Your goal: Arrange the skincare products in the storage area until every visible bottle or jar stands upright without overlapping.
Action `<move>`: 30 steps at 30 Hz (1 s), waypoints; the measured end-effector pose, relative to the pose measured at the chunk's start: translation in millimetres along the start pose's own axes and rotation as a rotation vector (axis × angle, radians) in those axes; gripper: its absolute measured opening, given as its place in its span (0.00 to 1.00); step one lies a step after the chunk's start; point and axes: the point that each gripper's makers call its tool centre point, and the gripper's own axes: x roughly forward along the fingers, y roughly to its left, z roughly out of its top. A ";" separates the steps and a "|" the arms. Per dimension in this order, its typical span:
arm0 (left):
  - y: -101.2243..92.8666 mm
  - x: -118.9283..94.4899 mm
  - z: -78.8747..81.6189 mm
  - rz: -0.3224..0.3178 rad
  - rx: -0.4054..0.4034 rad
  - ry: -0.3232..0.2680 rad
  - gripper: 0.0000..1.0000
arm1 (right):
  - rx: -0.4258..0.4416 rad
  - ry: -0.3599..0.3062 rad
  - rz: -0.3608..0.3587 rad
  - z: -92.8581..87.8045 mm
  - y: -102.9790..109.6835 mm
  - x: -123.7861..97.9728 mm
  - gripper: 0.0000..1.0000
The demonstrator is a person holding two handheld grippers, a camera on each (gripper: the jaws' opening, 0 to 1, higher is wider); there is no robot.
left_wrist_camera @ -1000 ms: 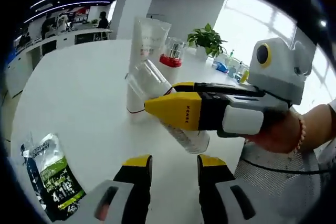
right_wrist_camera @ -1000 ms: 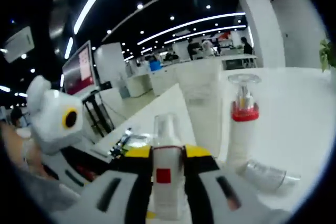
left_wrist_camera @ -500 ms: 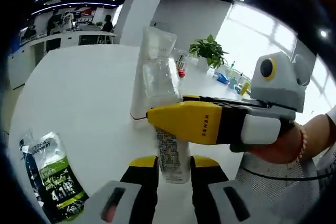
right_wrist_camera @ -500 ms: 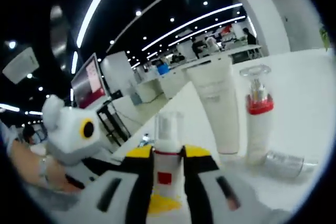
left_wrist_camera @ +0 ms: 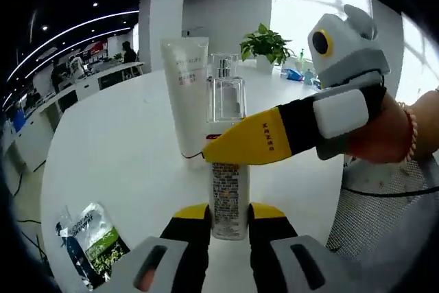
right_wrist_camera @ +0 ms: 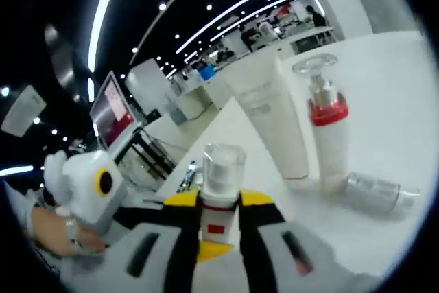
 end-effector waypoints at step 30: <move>15.2 -1.2 -11.5 0.062 -0.037 0.051 0.20 | -0.458 -0.149 -0.397 10.0 -70.6 -8.4 0.20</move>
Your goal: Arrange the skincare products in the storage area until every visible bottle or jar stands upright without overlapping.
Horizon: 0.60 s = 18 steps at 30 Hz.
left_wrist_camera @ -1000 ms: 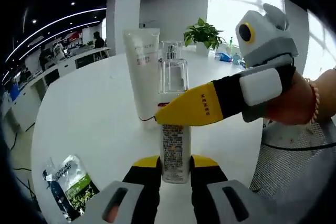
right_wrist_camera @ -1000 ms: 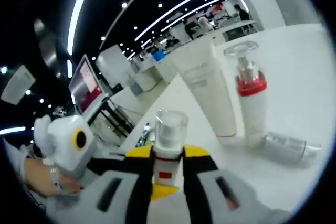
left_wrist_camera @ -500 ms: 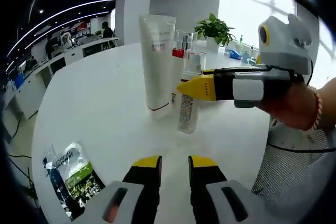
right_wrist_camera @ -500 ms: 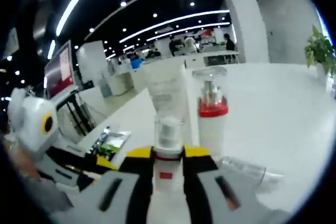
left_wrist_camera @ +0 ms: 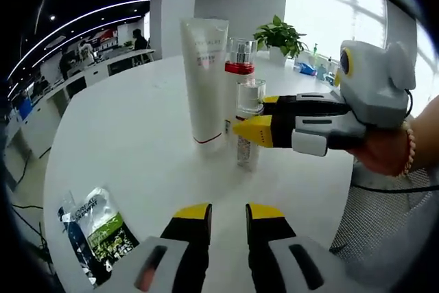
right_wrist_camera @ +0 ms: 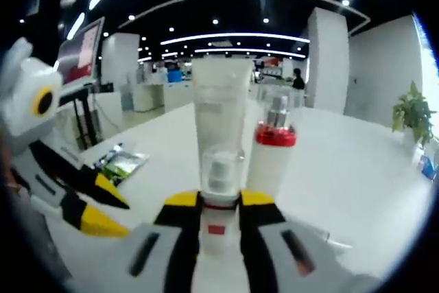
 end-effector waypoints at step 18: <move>-0.7 0.5 -2.8 0.000 0.002 0.011 0.20 | -0.007 0.117 0.005 -19.7 -1.9 4.3 0.21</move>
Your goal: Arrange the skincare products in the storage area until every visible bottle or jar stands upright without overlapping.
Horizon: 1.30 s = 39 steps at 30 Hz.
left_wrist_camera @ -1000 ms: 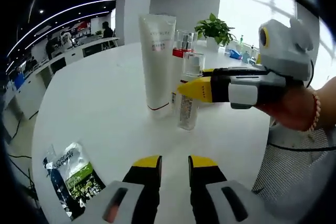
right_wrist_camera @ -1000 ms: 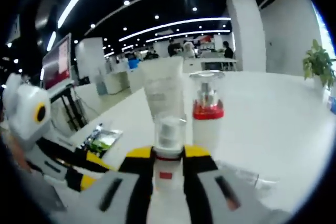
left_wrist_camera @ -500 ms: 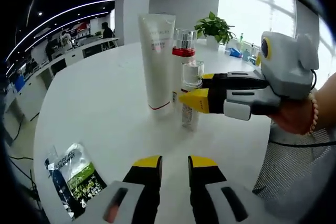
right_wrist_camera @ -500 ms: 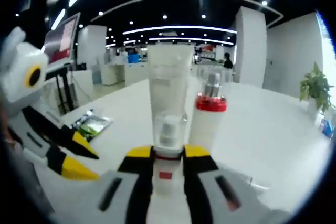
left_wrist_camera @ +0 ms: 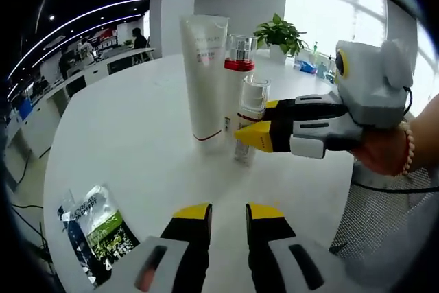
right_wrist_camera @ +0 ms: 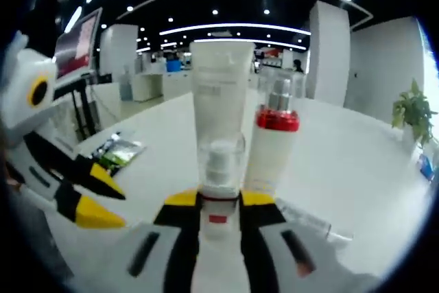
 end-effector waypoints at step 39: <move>1.4 1.8 -5.7 -0.001 0.000 0.029 0.20 | -0.015 0.274 -0.012 -62.0 -5.3 3.8 0.00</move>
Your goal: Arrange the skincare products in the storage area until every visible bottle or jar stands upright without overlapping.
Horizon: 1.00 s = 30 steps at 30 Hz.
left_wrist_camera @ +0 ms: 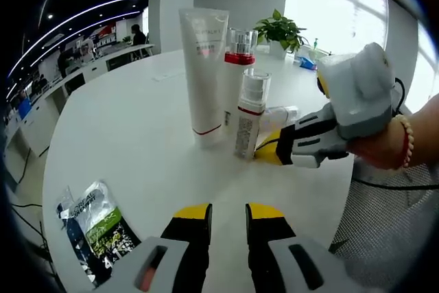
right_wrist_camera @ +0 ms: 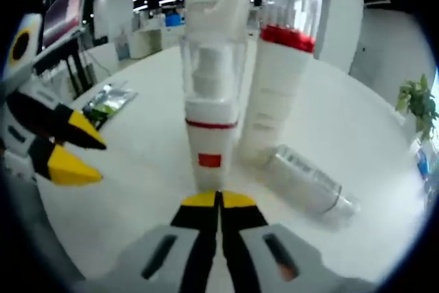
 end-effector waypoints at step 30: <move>-3.3 -0.9 2.3 -0.012 0.001 0.004 0.20 | 0.010 -0.096 0.010 14.6 17.7 11.2 0.01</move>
